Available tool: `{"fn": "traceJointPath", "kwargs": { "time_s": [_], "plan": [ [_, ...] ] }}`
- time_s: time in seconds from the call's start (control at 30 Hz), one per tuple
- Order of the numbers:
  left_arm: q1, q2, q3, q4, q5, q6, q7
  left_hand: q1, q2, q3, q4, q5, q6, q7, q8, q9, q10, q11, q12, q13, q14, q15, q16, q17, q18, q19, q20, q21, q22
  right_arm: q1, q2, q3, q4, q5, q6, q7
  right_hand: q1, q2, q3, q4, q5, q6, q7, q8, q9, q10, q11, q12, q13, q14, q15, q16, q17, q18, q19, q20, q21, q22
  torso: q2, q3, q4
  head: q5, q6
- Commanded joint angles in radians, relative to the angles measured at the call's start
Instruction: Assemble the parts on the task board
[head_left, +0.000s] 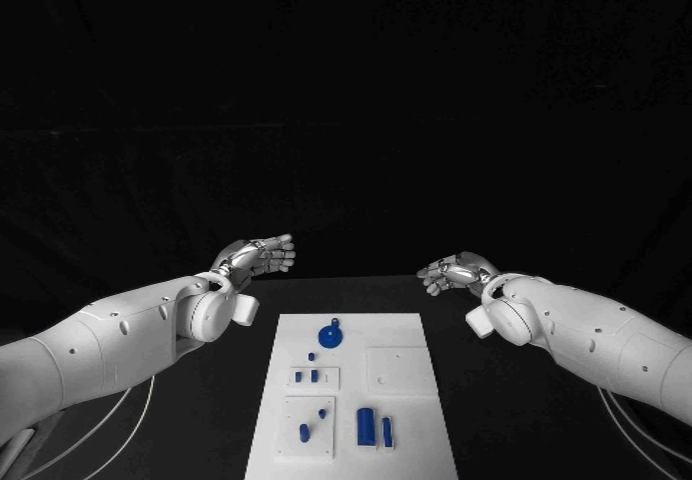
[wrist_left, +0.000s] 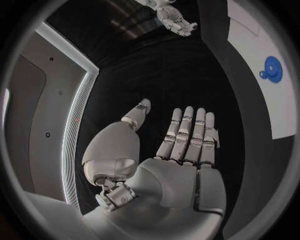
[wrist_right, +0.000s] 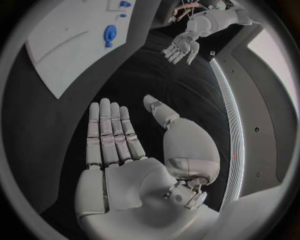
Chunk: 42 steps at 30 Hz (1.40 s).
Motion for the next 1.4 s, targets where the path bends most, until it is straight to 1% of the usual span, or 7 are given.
{"fn": "traceJointPath", "kwargs": {
  "time_s": [0.03,0.2,0.23,0.43,0.47,1.03,1.4],
  "plan": [
    [-0.001,0.005,0.000,-0.002,0.042,-0.025,0.002,0.007,0.004,-0.005,-0.003,-0.005,-0.007,-0.012,-0.002,-0.003,-0.002,-0.008,-0.007,-0.002,-0.005,-0.009,-0.005,0.000,-0.006,0.001,-0.008,-0.007,0.002,-0.003,0.006,0.001,-0.010,0.121,-0.005,0.106,-0.011,0.006,-0.027,0.004,0.015,-0.024,-0.010,-0.009,-0.007,-0.024,0.003,-0.073,-0.076,-0.053,0.012,-0.056,-0.038,-0.023,-0.054,0.018,-0.045,-0.022,-0.009,0.0097,0.0004,0.001,0.017],
    [-0.001,0.006,0.000,-0.003,0.037,-0.026,0.006,0.011,0.000,-0.006,-0.008,-0.004,-0.021,-0.015,-0.011,-0.008,-0.012,-0.005,-0.012,-0.004,-0.013,-0.011,-0.012,-0.002,-0.012,0.003,-0.013,-0.010,0.004,-0.004,0.008,0.009,-0.009,0.145,-0.010,0.124,-0.011,0.018,-0.105,0.006,0.016,-0.058,-0.016,-0.008,-0.023,0.010,0.014,-0.201,-0.244,-0.060,0.016,-0.113,-0.104,-0.023,-0.088,0.034,-0.084,-0.035,-0.006,0.0121,0.0072,-0.003,0.032],
    [-0.001,0.004,-0.001,-0.003,0.019,-0.012,-0.001,-0.850,0.042,-0.416,0.195,-0.061,-0.727,-0.163,-0.334,-0.436,-0.938,-0.164,-0.079,-0.072,-0.631,-0.199,-0.476,-0.260,-0.037,-0.450,-0.110,-0.386,-0.377,-0.004,0.007,0.006,-0.009,0.083,-0.006,0.063,-0.873,0.083,-0.589,0.293,-0.213,-0.835,-0.162,-0.185,-0.598,-0.861,-0.122,-0.342,-0.573,-0.857,-0.111,-0.413,-0.624,-0.168,-0.650,-0.141,-0.453,-0.986,-0.007,0.0086,0.0022,0.001,0.024],
    [-0.010,-0.004,0.006,0.035,0.020,-0.055,0.010,-0.850,0.042,-0.416,0.195,-0.061,-0.727,-0.163,-0.334,-0.436,-0.938,-0.164,-0.079,-0.072,-0.631,-0.199,-0.476,-0.260,-0.037,-0.450,-0.110,-0.386,-0.538,-0.008,-0.007,0.006,0.033,0.108,-0.042,0.082,-0.873,0.083,-0.589,0.293,-0.213,-0.835,-0.162,-0.185,-0.598,-0.861,-0.122,-0.342,-0.573,-0.857,-0.111,-0.413,-0.624,-0.168,-0.650,-0.141,-0.453,-0.986,-0.018,-0.0051,0.0234,-0.012,0.015],
    [-0.013,-0.007,0.008,0.048,0.021,-0.069,0.014,-0.850,0.042,-0.416,0.195,-0.061,-0.727,-0.163,-0.334,-0.436,-0.938,-0.164,-0.079,-0.072,-0.631,-0.199,-0.476,-0.260,-0.037,-0.450,-0.110,-0.386,-1.262,-0.010,-0.012,0.006,0.048,0.116,-0.055,0.089,-0.873,0.083,-0.589,0.293,-0.213,-0.835,-0.162,-0.185,-0.598,-0.861,-0.122,-0.342,-0.573,-0.857,-0.111,-0.413,-0.624,-0.168,-0.650,-0.141,-0.453,-0.986,-0.021,-0.0086,0.0290,-0.015,0.013],
    [-0.116,-0.102,0.082,0.478,0.034,-0.547,0.140,-0.850,0.042,-0.416,0.195,-0.061,-0.727,-0.163,-0.334,-0.436,-0.938,-0.164,-0.079,-0.072,-0.631,-0.199,-0.476,-0.260,-0.037,-0.450,-0.110,-0.386,-1.262,-0.058,-0.181,0.000,0.555,0.418,-0.488,0.312,-0.873,0.083,-0.589,0.293,-0.213,-0.835,-0.162,-0.185,-0.598,-0.861,-0.122,-0.342,-0.573,-0.857,-0.111,-0.413,-0.624,-0.168,-0.650,-0.141,-0.453,-0.986,-0.028,-0.0163,0.0408,-0.023,0.008],
    [-0.135,-0.120,0.096,0.560,0.036,-0.638,0.165,-0.850,0.042,-0.416,0.195,-0.061,-0.727,-0.163,-0.334,-0.436,-0.938,-0.164,-0.079,-0.072,-0.631,-0.199,-0.476,-0.260,-0.037,-0.450,-0.110,-0.386,-1.262,-0.074,-0.235,-0.002,0.719,0.515,-0.628,0.385,-0.873,0.083,-0.589,0.293,-0.213,-0.835,-0.162,-0.185,-0.598,-0.861,-0.122,-0.342,-0.573,-0.857,-0.111,-0.413,-0.624,-0.168,-0.650,-0.141,-0.453,-0.986,-0.028,-0.0163,0.0408,-0.023,0.008]
  ]
}}
